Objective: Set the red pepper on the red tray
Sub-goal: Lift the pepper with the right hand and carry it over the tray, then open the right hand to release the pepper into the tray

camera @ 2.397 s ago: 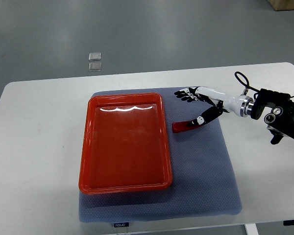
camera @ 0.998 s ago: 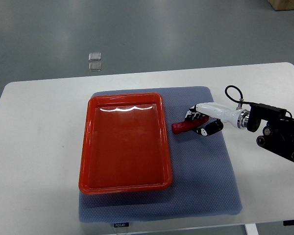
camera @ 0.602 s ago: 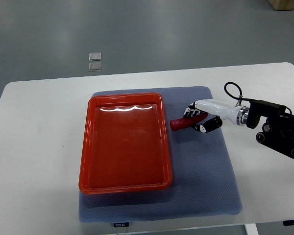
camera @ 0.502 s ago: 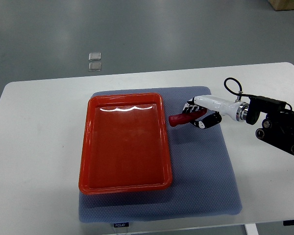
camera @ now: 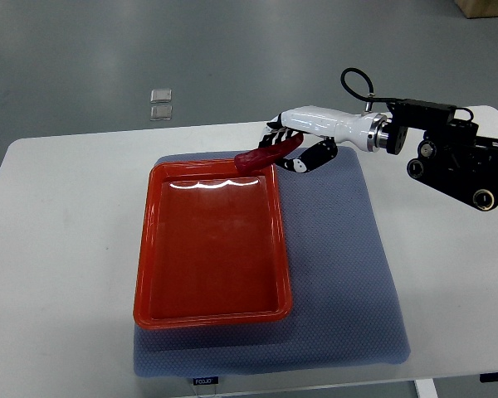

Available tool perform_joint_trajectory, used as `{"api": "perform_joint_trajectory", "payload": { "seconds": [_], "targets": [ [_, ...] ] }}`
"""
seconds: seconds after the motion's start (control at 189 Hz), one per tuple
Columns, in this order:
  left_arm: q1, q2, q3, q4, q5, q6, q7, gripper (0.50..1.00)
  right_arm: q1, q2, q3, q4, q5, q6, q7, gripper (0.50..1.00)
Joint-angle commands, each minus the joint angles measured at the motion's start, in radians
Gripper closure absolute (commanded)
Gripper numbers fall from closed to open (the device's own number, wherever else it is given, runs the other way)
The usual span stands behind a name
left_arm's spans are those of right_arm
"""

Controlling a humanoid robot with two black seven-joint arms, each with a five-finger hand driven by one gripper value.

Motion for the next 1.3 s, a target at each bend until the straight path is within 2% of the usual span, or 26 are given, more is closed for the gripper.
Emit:
{"api": "perform_joint_trajectory", "payload": {
  "seconds": [0.0,0.216,0.385,0.491,0.644,0.655,0.66,0.665,0.671,0.686,0.697,0.739,0.829,0.887,0.935,1.125,1.294],
  "targets": [
    [0.0,0.0,0.0,0.0,0.0,0.0,0.0,0.5,0.056,0.056,-0.045,0.004,-0.001,0.009,0.003,1.0],
    [0.0,0.0,0.0,0.0,0.0,0.0,0.0,0.5,0.133,0.209,-0.2,-0.033,-0.011,0.001,0.0,1.0],
    [0.0,0.0,0.0,0.0,0.0,0.0,0.0,0.5,0.125,0.329,-0.256,-0.12,-0.011,-0.002,-0.008,1.0],
    [0.0,0.0,0.0,0.0,0.0,0.0,0.0,0.5,0.111,0.349,-0.287,-0.163,-0.005,-0.002,-0.01,1.0],
    [0.0,0.0,0.0,0.0,0.0,0.0,0.0,0.5,0.068,0.349,-0.301,-0.169,-0.004,-0.002,-0.01,1.0],
    [0.0,0.0,0.0,0.0,0.0,0.0,0.0,0.5,0.067,0.349,-0.301,-0.169,-0.004,-0.002,-0.01,0.991],
    [0.0,0.0,0.0,0.0,0.0,0.0,0.0,0.5,0.064,0.349,-0.301,-0.171,-0.004,-0.002,-0.01,0.963],
    [0.0,0.0,0.0,0.0,0.0,0.0,0.0,0.5,0.064,0.349,-0.301,-0.171,-0.004,-0.002,-0.01,0.963],
    [0.0,0.0,0.0,0.0,0.0,0.0,0.0,0.5,0.062,0.349,-0.301,-0.171,-0.001,-0.002,-0.01,0.93],
    [0.0,0.0,0.0,0.0,0.0,0.0,0.0,0.5,0.059,0.349,-0.301,-0.169,0.001,-0.002,-0.01,0.901],
    [0.0,0.0,0.001,0.0,0.0,0.0,0.0,0.5,0.055,0.349,-0.301,-0.171,0.001,-0.002,-0.01,0.855],
    [0.0,0.0,0.0,0.0,0.0,0.0,0.0,0.5,0.044,0.349,-0.301,-0.171,0.002,-0.002,-0.01,0.783],
    [0.0,0.0,0.0,0.0,0.0,0.0,0.0,0.5,0.035,0.349,-0.298,-0.171,0.002,-0.003,-0.01,0.709],
    [0.0,0.0,0.0,0.0,0.0,0.0,0.0,0.5,0.033,0.349,-0.293,-0.171,0.007,-0.003,-0.01,0.691],
    [0.0,0.0,0.0,-0.001,0.0,0.0,0.0,0.5,0.03,0.346,-0.292,-0.171,0.013,-0.003,-0.01,0.644],
    [0.0,0.0,0.0,0.0,0.0,0.0,0.0,0.5,0.033,0.329,-0.275,-0.171,0.082,-0.003,-0.01,0.621],
    [0.0,0.0,0.0,0.0,0.0,0.0,0.0,0.5,0.038,0.291,-0.198,-0.171,0.289,0.035,-0.03,0.613]
  ]
}}
